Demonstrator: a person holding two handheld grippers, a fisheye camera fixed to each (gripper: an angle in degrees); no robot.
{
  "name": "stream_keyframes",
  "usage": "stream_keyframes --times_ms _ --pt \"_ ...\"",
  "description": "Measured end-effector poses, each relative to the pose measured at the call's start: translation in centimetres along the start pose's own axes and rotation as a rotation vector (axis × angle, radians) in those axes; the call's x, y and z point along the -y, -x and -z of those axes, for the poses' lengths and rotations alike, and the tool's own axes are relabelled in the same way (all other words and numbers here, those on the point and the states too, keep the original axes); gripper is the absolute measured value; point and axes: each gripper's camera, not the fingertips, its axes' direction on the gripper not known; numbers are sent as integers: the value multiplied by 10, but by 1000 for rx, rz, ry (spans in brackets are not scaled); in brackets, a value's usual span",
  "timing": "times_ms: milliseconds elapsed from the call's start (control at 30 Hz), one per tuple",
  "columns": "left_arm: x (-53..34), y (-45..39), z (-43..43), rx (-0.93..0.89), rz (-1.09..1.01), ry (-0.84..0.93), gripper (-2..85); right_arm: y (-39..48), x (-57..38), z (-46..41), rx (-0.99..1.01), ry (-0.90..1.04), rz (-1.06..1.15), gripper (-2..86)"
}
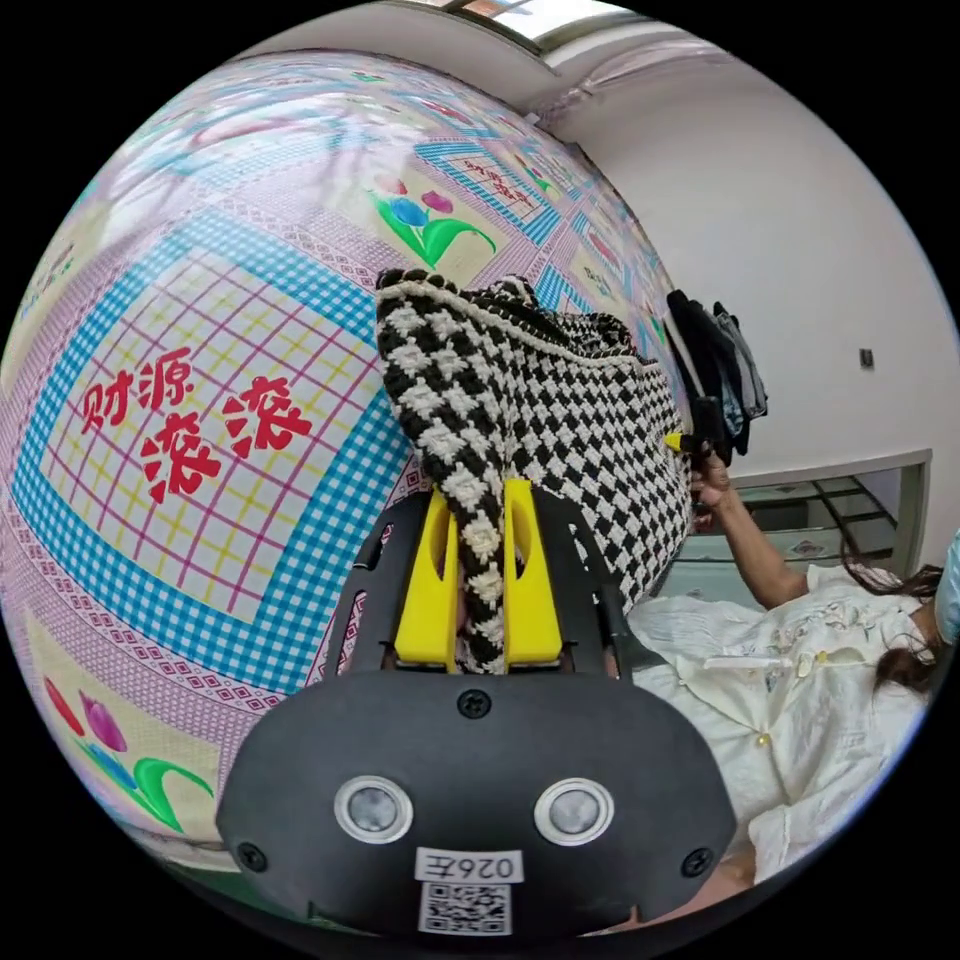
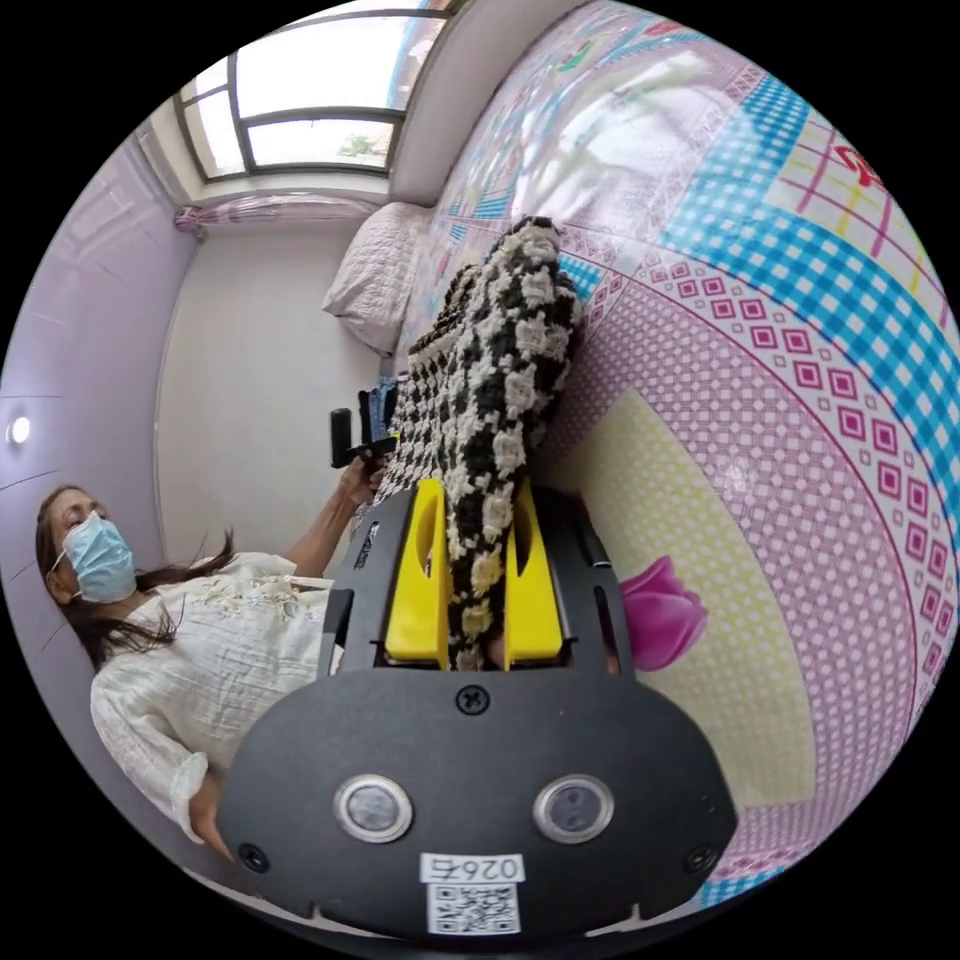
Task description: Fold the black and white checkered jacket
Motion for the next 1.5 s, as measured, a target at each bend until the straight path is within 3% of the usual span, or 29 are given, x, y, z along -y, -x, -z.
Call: stream_keyframes --times_ms 100,167,333,500,633,967,1267,1500 --pt "-1 -37 -7 175 -119 13 76 10 -11 -4 -93 -23 11 49" --pt "-3 -45 -13 195 -142 13 80 11 -15 -10 -111 -33 26 51" --pt "-13 -23 -21 -36 68 -23 67 -13 -25 -27 8 -33 -41 34" --pt "-50 -100 -28 197 28 -97 62 41 -50 -47 -341 -15 87 25" --pt "-86 -134 -31 169 87 -176 61 103 -76 -76 -617 44 267 24" --pt "-208 -174 -34 53 328 -378 60 167 -93 -150 -669 184 537 20" --pt "-322 -173 63 232 391 -770 60 309 -32 -320 -659 220 997 20" --pt "-419 -117 174 420 428 -1114 60 491 56 -526 -577 216 1371 21"
